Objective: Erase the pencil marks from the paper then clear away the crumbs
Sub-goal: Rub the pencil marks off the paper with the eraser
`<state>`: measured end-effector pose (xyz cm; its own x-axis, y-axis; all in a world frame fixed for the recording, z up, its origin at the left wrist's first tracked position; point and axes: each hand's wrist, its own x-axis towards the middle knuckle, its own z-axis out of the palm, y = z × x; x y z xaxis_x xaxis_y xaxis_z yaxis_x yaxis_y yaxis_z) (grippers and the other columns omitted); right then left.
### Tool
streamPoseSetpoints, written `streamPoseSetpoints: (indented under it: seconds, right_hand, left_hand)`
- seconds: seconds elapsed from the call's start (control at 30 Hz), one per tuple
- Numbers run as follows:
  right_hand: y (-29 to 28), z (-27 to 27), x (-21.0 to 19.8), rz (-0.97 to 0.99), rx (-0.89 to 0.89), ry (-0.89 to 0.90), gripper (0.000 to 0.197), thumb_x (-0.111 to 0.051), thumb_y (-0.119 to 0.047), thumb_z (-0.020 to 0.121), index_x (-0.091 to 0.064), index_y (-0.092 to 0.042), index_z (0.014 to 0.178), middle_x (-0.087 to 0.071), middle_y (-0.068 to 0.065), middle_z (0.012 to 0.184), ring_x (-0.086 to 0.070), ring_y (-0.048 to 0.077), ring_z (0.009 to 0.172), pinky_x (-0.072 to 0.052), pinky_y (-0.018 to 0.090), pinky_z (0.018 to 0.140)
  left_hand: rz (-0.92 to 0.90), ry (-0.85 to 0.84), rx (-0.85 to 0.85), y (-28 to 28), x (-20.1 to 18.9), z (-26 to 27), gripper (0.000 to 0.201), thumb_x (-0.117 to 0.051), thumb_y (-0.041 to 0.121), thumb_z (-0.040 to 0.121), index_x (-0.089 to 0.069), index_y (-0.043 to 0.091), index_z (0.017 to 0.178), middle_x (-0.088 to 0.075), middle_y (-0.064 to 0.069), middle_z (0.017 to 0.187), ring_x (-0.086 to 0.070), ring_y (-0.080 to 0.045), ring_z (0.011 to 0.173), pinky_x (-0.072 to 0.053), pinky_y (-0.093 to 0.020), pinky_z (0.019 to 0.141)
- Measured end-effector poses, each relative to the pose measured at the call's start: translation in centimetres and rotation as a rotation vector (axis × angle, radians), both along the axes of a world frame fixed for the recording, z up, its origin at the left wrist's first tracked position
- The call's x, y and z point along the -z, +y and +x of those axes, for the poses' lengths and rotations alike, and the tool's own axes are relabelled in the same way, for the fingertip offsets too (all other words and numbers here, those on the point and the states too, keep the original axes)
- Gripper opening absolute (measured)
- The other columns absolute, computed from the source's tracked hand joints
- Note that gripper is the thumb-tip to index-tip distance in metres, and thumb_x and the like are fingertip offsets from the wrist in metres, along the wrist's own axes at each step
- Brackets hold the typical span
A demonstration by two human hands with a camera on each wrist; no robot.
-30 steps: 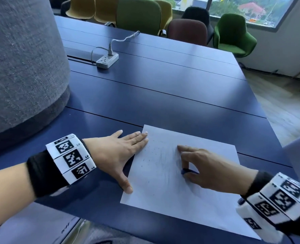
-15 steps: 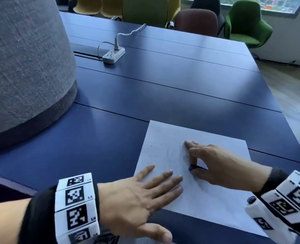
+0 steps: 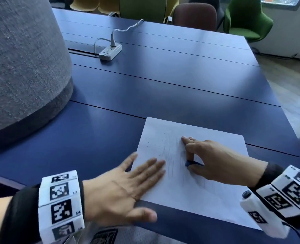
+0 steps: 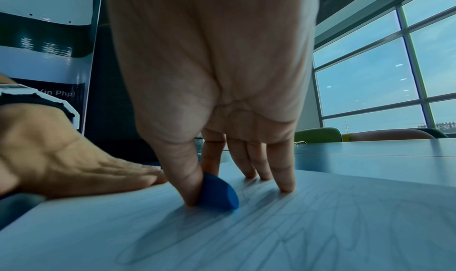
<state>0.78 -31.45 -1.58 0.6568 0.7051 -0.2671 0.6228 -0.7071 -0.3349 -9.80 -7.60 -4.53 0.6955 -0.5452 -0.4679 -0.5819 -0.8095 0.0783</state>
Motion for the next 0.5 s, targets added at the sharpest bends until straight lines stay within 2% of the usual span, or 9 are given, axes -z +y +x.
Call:
streamPoseSetpoints:
  seconds: [0.1, 0.13, 0.2, 0.3, 0.4, 0.5]
  right_hand:
    - [0.0, 0.0, 0.0, 0.006, -0.006, -0.006, 0.015, -0.061, -0.023, 0.086, -0.051, -0.016, 0.078, -0.056, 0.007, 0.122, -0.054, 0.028, 0.113, -0.048, 0.042, 0.085]
    - [0.0, 0.0, 0.1, 0.003, -0.008, -0.004, 0.015, -0.061, -0.023, 0.085, -0.05, -0.017, 0.077, -0.056, 0.006, 0.119, -0.055, 0.028, 0.111, -0.049, 0.042, 0.084]
    - [0.0, 0.0, 0.0, -0.001, -0.002, 0.005, 0.017, -0.061, -0.023, 0.085, -0.049, -0.018, 0.076, -0.056, 0.006, 0.118, -0.056, 0.029, 0.11, -0.049, 0.043, 0.084]
    - [0.1, -0.1, -0.3, -0.014, 0.015, 0.017, 0.016, -0.062, -0.023, 0.085, -0.05, -0.017, 0.075, -0.054, 0.011, 0.129, -0.054, 0.029, 0.115, -0.047, 0.045, 0.09]
    - [0.4, -0.1, -0.5, -0.027, 0.029, 0.009, 0.015, -0.062, -0.024, 0.085, -0.053, -0.016, 0.077, -0.054, 0.01, 0.131, -0.053, 0.028, 0.116, -0.046, 0.042, 0.092]
    - [0.4, -0.1, -0.4, -0.022, 0.023, 0.007, 0.017, -0.062, -0.026, 0.086, -0.05, -0.021, 0.075, -0.055, 0.007, 0.132, -0.055, 0.026, 0.116, -0.046, 0.038, 0.093]
  left_hand:
    - [0.148, -0.014, -0.235, 2.0, -0.2, 1.6, 0.099, 0.025, 0.085, 0.063, 0.047, 0.018, 0.134, 0.053, 0.002, 0.143, 0.052, -0.009, 0.128, 0.027, -0.046, 0.113]
    - [0.182, -0.016, -0.271, 2.3, -0.5, 2.0, 0.104, 0.027, 0.085, 0.06, 0.047, 0.016, 0.135, 0.054, 0.0, 0.142, 0.052, -0.011, 0.128, 0.026, -0.046, 0.114]
    - [0.201, 0.024, -0.261, 1.4, -1.3, 2.5, 0.105, 0.019, 0.084, 0.064, 0.043, 0.013, 0.139, 0.052, -0.002, 0.144, 0.049, -0.012, 0.131, 0.022, -0.046, 0.116]
    - [0.088, 0.09, -0.295, -1.3, -2.7, 4.5, 0.104, 0.007, 0.082, 0.072, 0.034, 0.013, 0.146, 0.045, 0.0, 0.148, 0.04, -0.011, 0.138, 0.018, -0.045, 0.118]
    - [0.007, 0.046, -0.296, -3.3, -2.6, 7.5, 0.1, -0.004, 0.078, 0.081, 0.028, 0.012, 0.149, 0.039, 0.0, 0.153, 0.036, -0.011, 0.14, 0.017, -0.045, 0.118]
    - [0.001, 0.07, -0.252, -5.1, -1.7, 9.1, 0.093, -0.011, 0.073, 0.091, 0.023, 0.012, 0.151, 0.035, -0.002, 0.156, 0.033, -0.011, 0.142, 0.016, -0.044, 0.118]
